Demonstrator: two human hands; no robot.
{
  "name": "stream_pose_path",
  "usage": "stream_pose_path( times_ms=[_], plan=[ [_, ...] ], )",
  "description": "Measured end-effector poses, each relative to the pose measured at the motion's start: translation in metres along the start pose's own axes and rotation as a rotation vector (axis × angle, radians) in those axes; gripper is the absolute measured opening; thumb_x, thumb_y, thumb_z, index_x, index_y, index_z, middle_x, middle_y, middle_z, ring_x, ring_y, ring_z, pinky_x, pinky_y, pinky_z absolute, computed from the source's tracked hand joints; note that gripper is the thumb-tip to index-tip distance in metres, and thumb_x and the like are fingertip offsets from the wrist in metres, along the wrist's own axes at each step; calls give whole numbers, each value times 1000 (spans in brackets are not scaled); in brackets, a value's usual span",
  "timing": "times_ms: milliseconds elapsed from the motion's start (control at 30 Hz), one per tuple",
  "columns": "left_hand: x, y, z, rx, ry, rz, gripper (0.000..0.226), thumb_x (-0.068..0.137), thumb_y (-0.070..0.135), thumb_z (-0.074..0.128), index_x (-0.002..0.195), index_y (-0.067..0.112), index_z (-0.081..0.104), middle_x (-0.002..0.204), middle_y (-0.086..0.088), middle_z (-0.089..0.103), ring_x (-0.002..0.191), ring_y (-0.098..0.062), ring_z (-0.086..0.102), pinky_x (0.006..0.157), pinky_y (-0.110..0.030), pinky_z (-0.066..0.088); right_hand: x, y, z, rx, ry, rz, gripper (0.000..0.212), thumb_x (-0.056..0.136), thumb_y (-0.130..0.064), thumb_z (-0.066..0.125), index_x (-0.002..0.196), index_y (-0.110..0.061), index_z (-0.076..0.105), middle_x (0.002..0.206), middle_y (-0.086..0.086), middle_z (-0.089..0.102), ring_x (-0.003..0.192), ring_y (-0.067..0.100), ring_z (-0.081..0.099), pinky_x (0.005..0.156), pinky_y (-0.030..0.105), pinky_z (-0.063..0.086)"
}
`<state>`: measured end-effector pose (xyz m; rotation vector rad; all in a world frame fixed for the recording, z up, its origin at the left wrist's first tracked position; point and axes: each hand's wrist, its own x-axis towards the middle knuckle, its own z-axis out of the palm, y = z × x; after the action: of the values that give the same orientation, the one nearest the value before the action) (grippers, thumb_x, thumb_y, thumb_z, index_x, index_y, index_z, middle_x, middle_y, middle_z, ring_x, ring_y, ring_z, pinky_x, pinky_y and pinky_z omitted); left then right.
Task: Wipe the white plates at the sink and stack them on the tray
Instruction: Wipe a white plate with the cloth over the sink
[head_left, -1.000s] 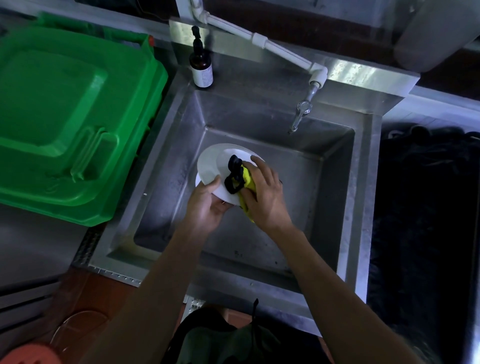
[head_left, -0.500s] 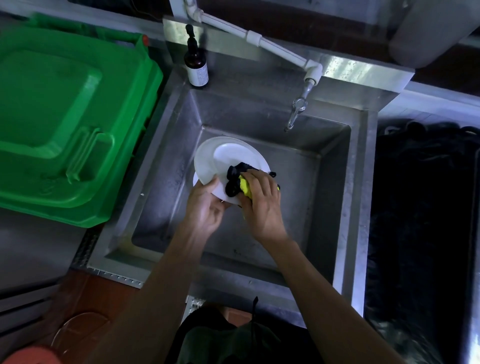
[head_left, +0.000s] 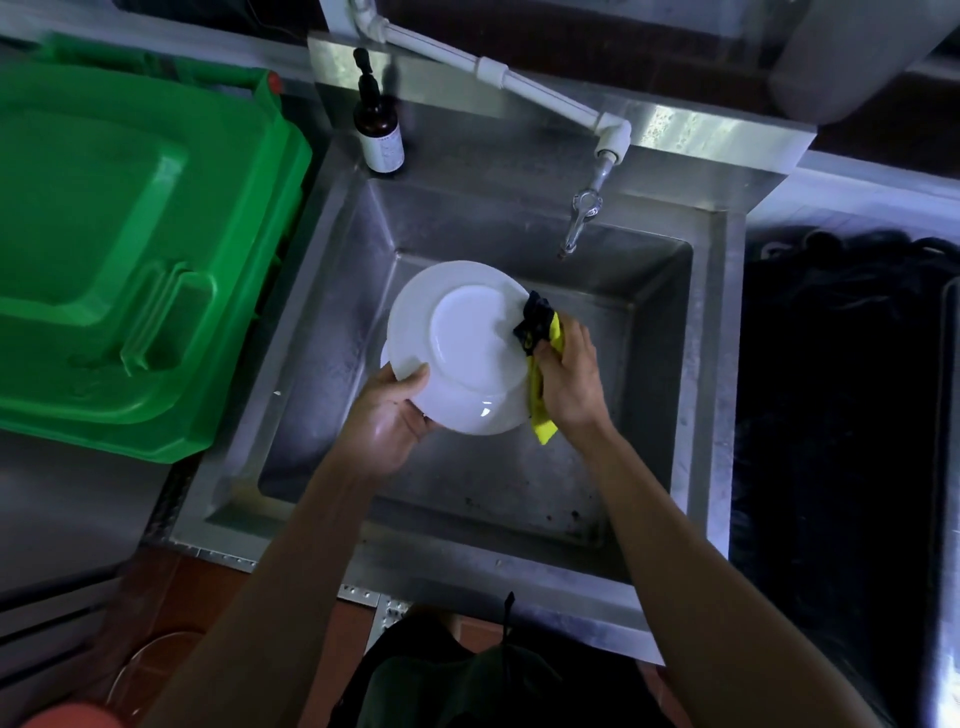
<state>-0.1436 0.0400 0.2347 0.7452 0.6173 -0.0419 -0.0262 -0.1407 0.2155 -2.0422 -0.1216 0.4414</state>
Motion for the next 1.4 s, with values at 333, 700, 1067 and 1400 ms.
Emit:
stream_pose_path(
  times_ms=[333, 700, 1067, 1400],
  plan=[
    [-3, -4, -4, 205, -64, -96, 52, 85, 0, 66, 135, 7, 57, 121, -10, 73, 107, -28, 72, 73, -42, 62, 30, -13, -7, -120, -58, -82, 40, 91, -9, 54, 131, -15, 56, 127, 7, 57, 120, 30, 48, 100, 40, 38],
    [1, -10, 5, 340, -18, -118, 42, 75, 8, 72, 117, 12, 71, 118, -10, 74, 107, -29, 71, 79, -44, 60, 9, -47, 16, -316, -146, -381, 49, 86, -17, 54, 135, -18, 56, 138, 3, 54, 124, 33, 44, 105, 53, 35],
    [3, -5, 8, 338, -13, -66, 34, 92, -9, 56, 125, -6, 61, 114, -22, 64, 109, -36, 63, 88, -48, 53, -28, -47, 34, -145, -183, -505, 50, 85, -11, 58, 135, -11, 59, 144, 4, 52, 138, 29, 39, 112, 53, 30],
    [-7, -2, 4, 228, -23, -63, 49, 80, 5, 68, 130, 5, 64, 124, -20, 69, 109, -34, 69, 78, -44, 60, 11, -33, 22, -274, -99, -412, 47, 101, -41, 49, 145, -25, 49, 141, -2, 53, 126, 25, 45, 104, 47, 34]
  ],
)
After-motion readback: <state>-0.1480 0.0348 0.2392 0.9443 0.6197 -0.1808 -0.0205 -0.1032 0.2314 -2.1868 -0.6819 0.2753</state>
